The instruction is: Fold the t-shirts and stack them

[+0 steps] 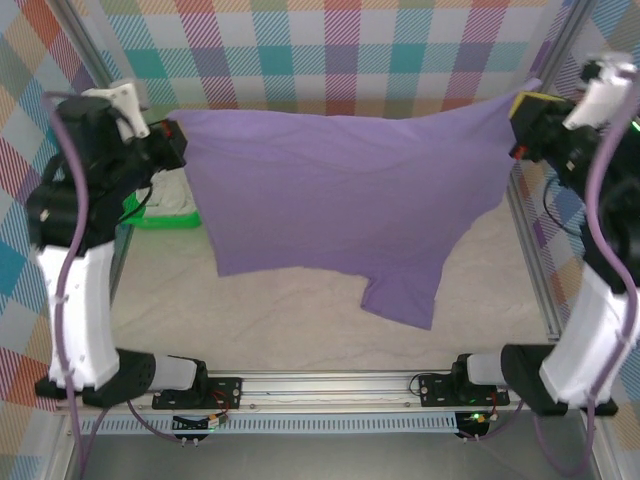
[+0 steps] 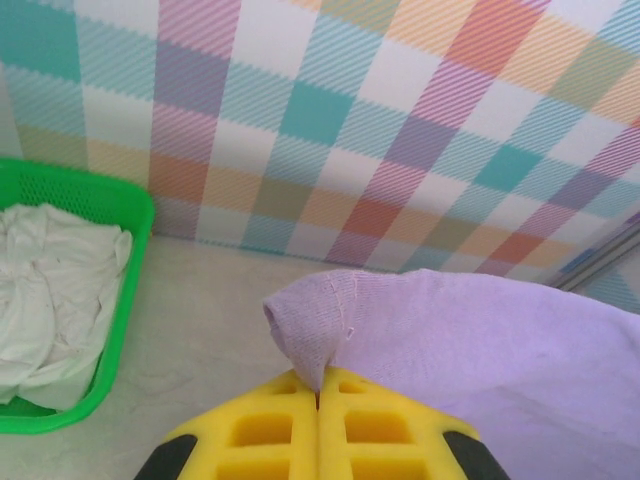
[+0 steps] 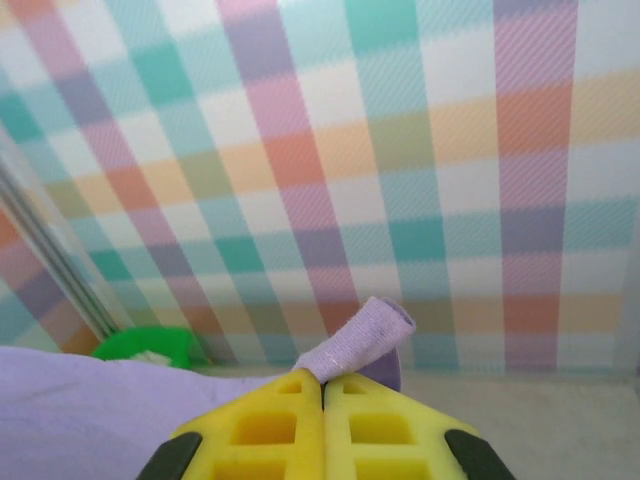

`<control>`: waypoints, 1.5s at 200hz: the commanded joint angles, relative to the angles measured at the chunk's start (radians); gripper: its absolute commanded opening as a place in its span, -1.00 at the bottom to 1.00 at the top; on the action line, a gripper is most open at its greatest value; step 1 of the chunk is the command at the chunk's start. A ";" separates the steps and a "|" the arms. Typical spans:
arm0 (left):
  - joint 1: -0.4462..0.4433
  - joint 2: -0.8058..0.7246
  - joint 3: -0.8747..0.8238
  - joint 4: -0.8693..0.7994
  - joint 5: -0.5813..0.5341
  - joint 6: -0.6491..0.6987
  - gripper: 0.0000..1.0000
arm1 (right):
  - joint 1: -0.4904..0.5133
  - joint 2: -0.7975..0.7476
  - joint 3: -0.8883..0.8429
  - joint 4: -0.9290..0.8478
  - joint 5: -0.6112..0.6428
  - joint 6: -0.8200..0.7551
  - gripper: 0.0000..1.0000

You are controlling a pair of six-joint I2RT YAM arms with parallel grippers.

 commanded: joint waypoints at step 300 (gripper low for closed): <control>-0.011 0.078 -0.720 0.776 -0.352 0.155 -1.00 | 0.124 0.485 -0.312 0.500 0.063 -0.169 -1.00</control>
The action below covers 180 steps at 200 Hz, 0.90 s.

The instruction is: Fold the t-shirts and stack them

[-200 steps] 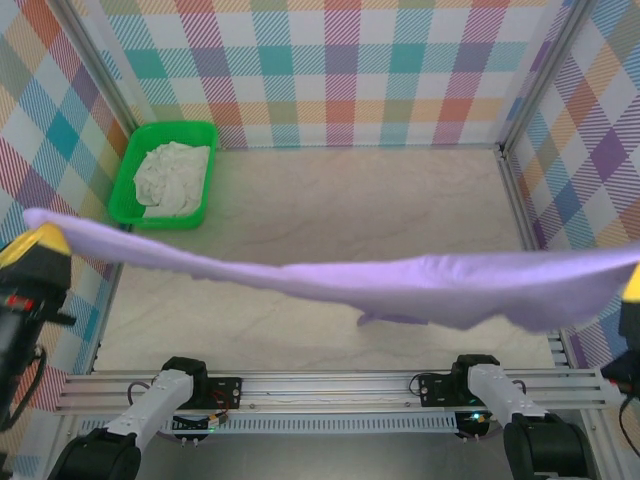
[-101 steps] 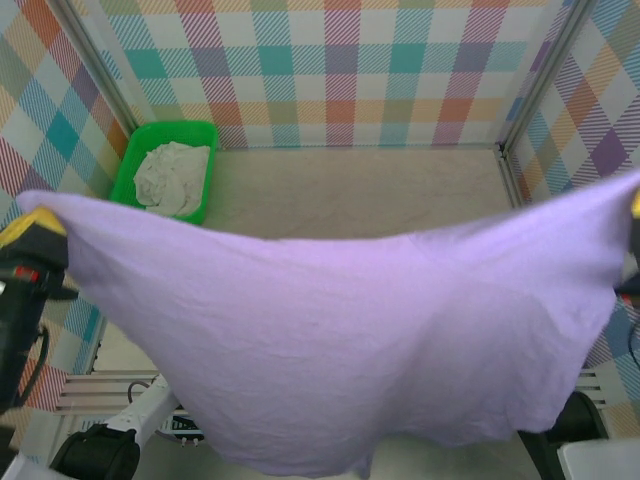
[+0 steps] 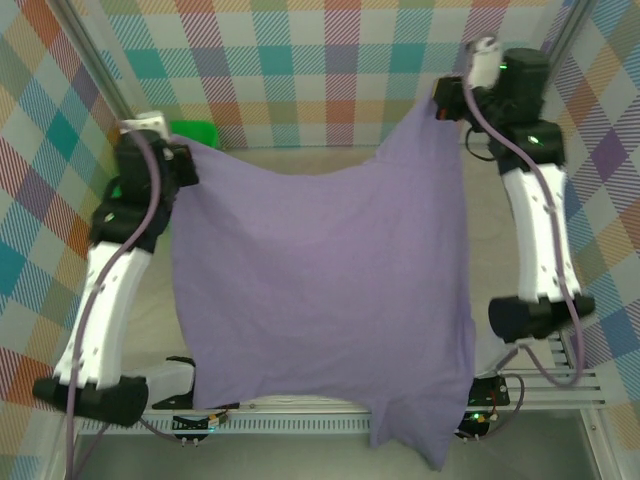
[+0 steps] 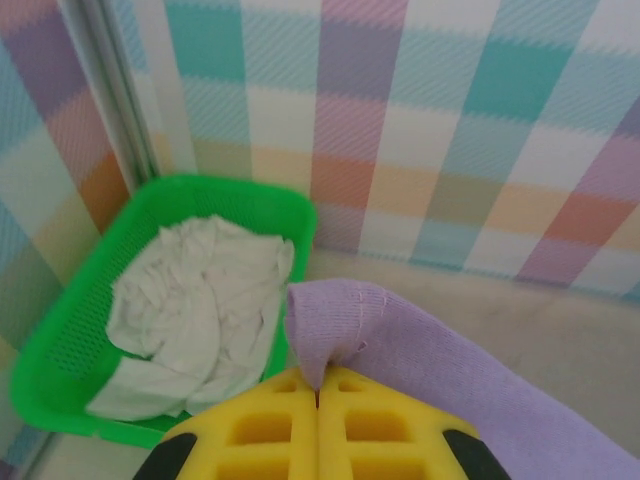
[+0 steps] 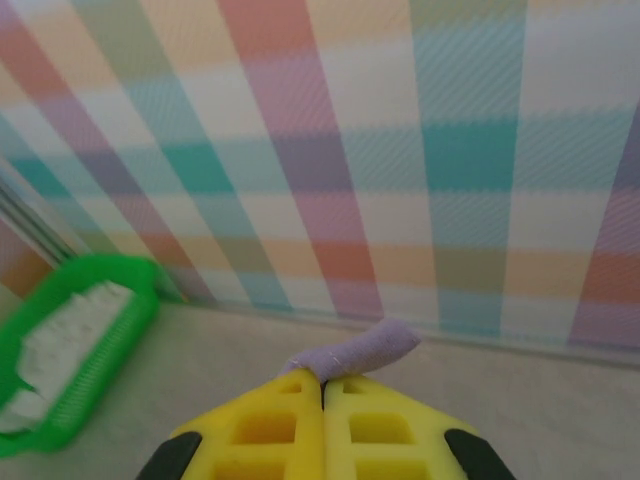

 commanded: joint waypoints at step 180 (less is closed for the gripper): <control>0.061 1.150 0.598 0.437 0.037 -0.061 -1.00 | -0.095 0.794 0.430 0.180 0.013 -0.090 -1.00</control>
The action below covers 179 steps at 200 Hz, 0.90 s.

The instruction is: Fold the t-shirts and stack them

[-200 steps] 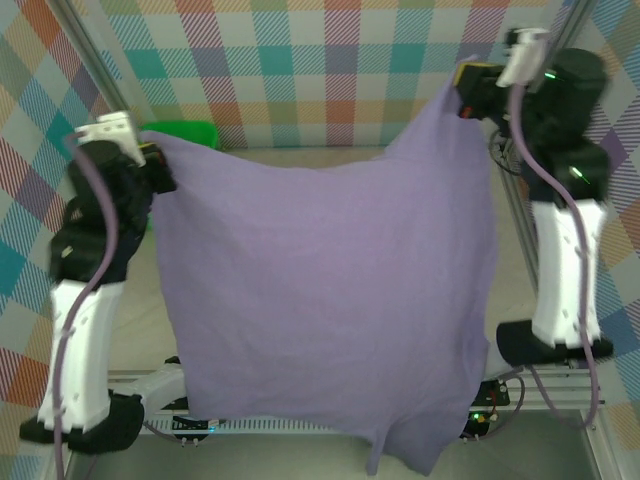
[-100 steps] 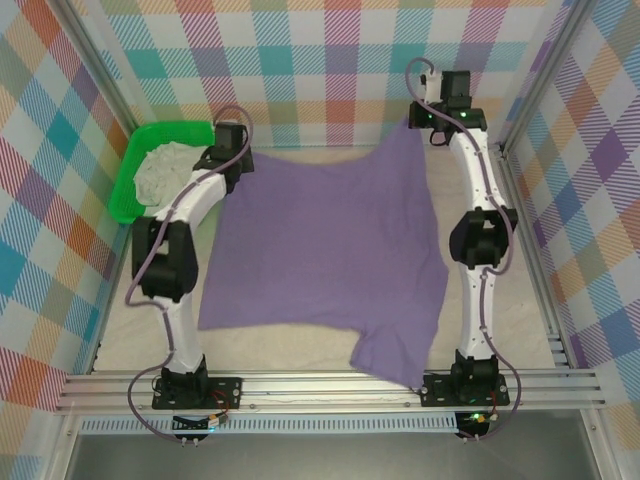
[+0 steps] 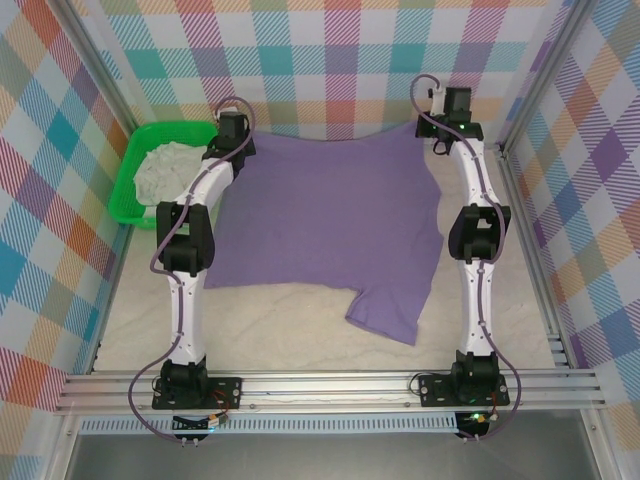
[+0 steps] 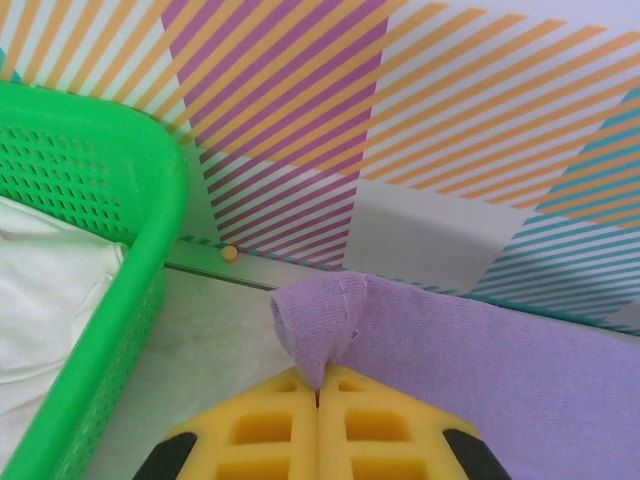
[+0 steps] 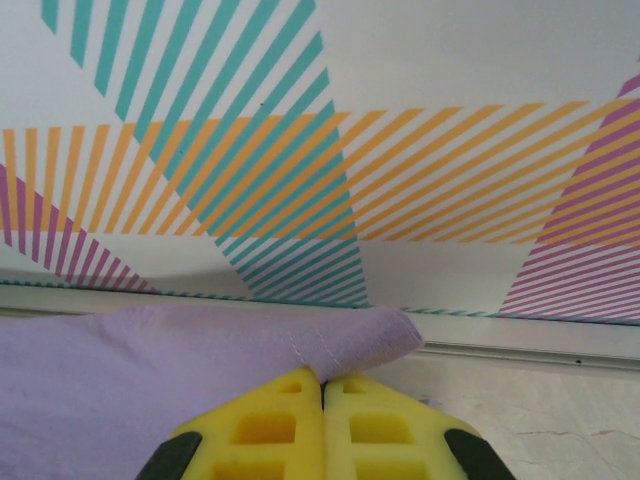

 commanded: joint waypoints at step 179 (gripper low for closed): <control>0.039 -0.122 -0.233 0.147 0.014 0.017 -1.00 | -0.003 -0.798 -1.120 0.356 -0.152 0.112 -1.00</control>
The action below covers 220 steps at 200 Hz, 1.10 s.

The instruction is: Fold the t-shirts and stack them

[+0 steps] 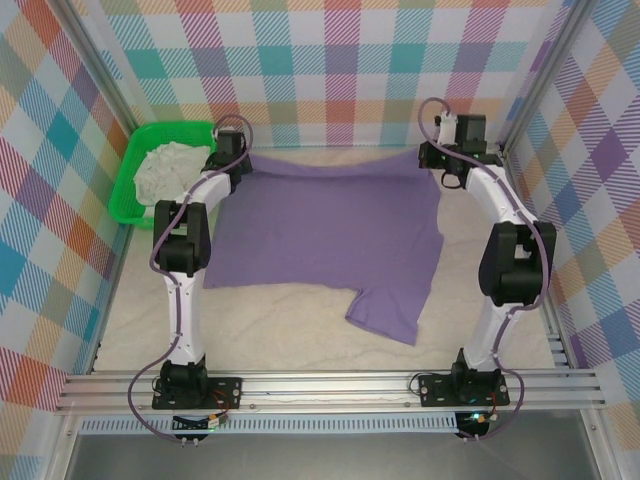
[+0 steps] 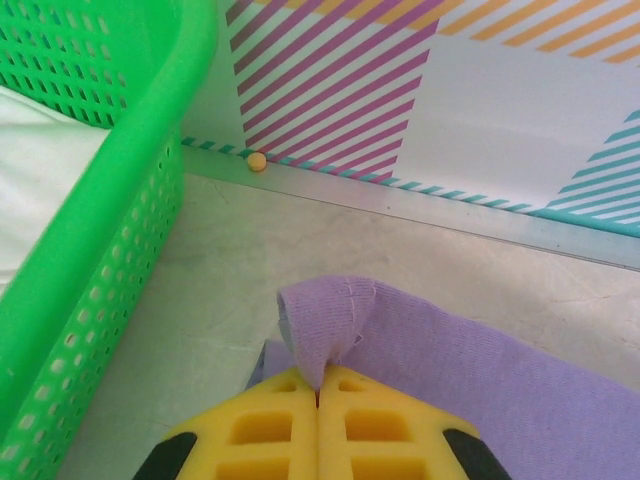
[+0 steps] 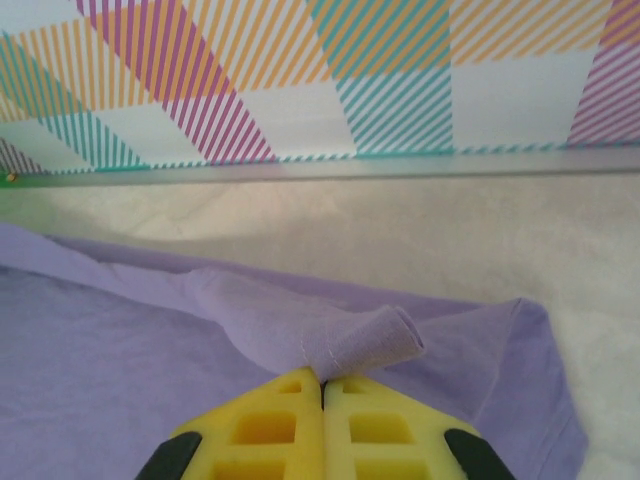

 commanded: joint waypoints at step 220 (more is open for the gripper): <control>0.014 -0.171 -0.181 -0.102 -0.089 -0.084 0.44 | 0.072 -0.007 -0.381 -0.226 -0.178 0.089 -1.00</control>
